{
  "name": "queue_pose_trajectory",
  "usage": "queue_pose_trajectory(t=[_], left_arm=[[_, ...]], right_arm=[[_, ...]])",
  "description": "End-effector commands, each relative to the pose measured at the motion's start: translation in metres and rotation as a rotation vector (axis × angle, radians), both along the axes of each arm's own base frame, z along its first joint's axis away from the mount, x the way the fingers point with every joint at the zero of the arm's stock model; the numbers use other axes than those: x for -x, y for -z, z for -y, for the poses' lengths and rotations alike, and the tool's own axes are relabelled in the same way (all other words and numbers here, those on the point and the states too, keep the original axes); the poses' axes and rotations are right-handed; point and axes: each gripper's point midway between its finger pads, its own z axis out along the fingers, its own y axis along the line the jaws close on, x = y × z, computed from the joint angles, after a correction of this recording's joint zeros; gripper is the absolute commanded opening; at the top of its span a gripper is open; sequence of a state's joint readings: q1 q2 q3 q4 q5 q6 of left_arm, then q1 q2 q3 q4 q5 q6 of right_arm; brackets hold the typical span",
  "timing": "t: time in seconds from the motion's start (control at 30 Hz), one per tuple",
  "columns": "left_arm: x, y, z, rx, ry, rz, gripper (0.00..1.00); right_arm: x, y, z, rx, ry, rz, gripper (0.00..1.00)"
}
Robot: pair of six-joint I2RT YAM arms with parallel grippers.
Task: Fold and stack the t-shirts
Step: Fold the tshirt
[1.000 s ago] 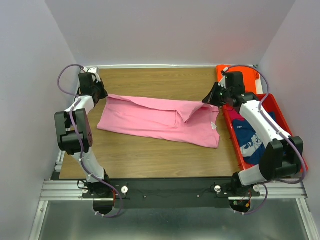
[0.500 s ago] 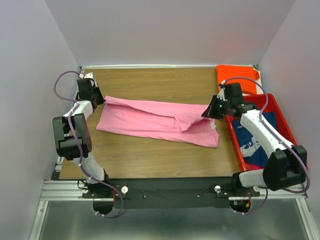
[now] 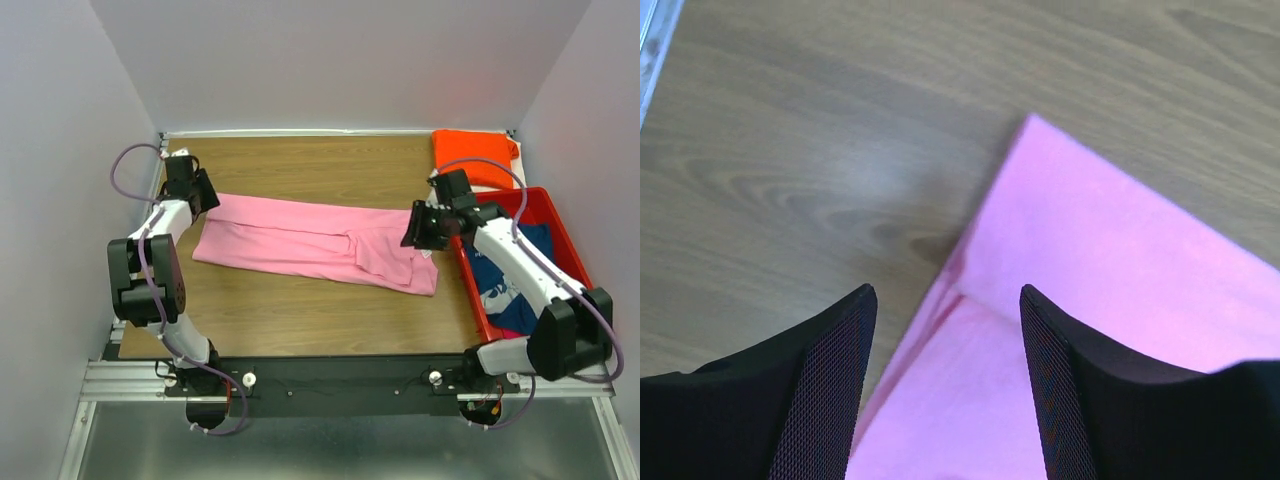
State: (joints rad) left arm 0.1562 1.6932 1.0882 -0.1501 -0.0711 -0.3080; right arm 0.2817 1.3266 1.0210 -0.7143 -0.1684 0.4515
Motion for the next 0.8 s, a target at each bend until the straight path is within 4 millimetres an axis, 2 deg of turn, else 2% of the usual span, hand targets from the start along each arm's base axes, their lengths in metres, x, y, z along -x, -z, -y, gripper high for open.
queue_pose_trajectory(t=[0.0, 0.03, 0.1, 0.17, 0.27, 0.33, 0.47, 0.67, 0.77], left_arm=[[-0.027, -0.017, 0.047, 0.027, 0.110, 0.057, 0.67], [-0.034, -0.019, 0.058, 0.048, 0.135, 0.076, 0.67], [-0.039, -0.013, 0.081, 0.117, 0.195, 0.079, 0.67], [-0.042, -0.010, 0.096, 0.176, 0.216, 0.089, 0.67], [-0.039, -0.004, 0.103, 0.199, 0.228, 0.083, 0.67], [-0.035, 0.002, 0.102, 0.194, 0.233, 0.069, 0.67], [-0.028, 0.011, 0.102, 0.187, 0.240, 0.046, 0.67], [-0.026, 0.025, 0.102, 0.192, 0.237, 0.024, 0.68], [-0.026, 0.033, 0.103, 0.194, 0.241, 0.008, 0.67]], right_arm=[[-0.023, -0.008, -0.031, 0.072, -0.138, 0.083, 0.48], [-0.032, -0.004, -0.042, 0.085, -0.175, 0.090, 0.48], [-0.030, 0.001, -0.068, 0.085, -0.259, 0.093, 0.48], [-0.030, 0.013, -0.093, 0.092, -0.354, 0.092, 0.48], [-0.026, 0.037, -0.109, 0.123, -0.417, 0.054, 0.48], [-0.023, 0.053, -0.113, 0.150, -0.449, 0.034, 0.49], [-0.020, 0.072, -0.119, 0.181, -0.475, 0.020, 0.50], [-0.029, 0.092, -0.111, 0.257, -0.439, 0.009, 0.50], [-0.032, 0.100, -0.108, 0.281, -0.423, -0.001, 0.47]])
